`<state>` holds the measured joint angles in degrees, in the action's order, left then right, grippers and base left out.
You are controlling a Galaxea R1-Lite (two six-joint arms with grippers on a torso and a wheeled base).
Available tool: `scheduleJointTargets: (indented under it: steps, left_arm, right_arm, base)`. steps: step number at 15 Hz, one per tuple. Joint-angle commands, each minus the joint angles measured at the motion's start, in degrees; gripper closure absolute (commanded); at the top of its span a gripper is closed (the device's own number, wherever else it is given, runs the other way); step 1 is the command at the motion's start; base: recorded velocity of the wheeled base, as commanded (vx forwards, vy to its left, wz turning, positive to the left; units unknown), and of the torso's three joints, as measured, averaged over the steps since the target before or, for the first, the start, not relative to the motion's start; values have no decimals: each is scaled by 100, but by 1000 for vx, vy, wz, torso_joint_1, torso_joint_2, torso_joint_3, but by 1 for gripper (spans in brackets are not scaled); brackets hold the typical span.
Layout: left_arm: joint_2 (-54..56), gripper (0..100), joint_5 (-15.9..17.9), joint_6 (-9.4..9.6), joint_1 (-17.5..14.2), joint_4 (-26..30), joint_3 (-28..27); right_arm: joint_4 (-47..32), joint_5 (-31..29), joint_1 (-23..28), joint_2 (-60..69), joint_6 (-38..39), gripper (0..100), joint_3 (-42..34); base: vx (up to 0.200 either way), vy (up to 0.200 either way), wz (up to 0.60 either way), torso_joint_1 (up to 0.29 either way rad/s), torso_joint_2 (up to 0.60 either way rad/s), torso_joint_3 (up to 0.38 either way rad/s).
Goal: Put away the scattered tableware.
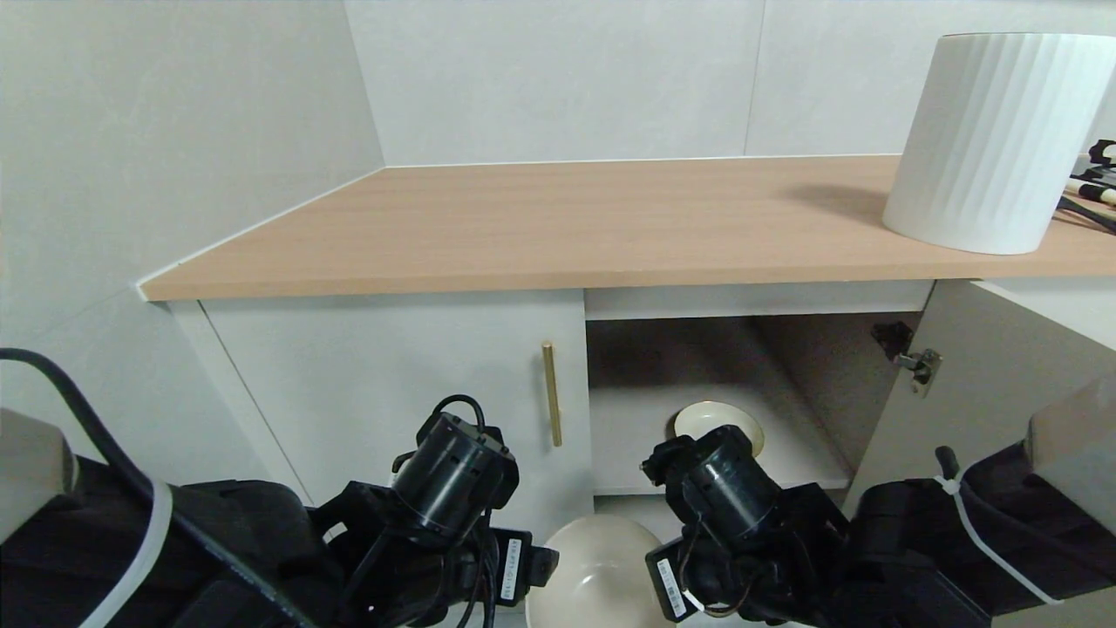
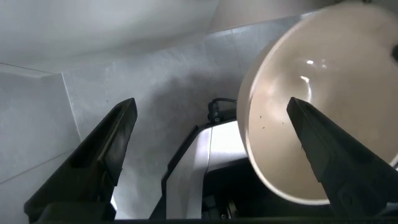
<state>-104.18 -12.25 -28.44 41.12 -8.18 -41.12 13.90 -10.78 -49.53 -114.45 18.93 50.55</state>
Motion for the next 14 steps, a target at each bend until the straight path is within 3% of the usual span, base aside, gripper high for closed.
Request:
scheduleJointTargets:
  steps: [1,10,14]
  left_arm:
    - [29,0,3,-4,-7,-8,-1]
    - [29,0,-5,-4,-16,-8,-1]
    - [38,0,-14,-4,-16,-8,-1]
  right_arm:
    - [-133,-39,49,-210,5,100,104]
    - [-150,-285,1103,-596,295,100,534]
    - [-133,-355,1701,-421,902,100,543]
  base:
    - [0,0,0,0,0,0]
    - [0,0,0,0,0,0]
    - [0,0,0,0,0,0]
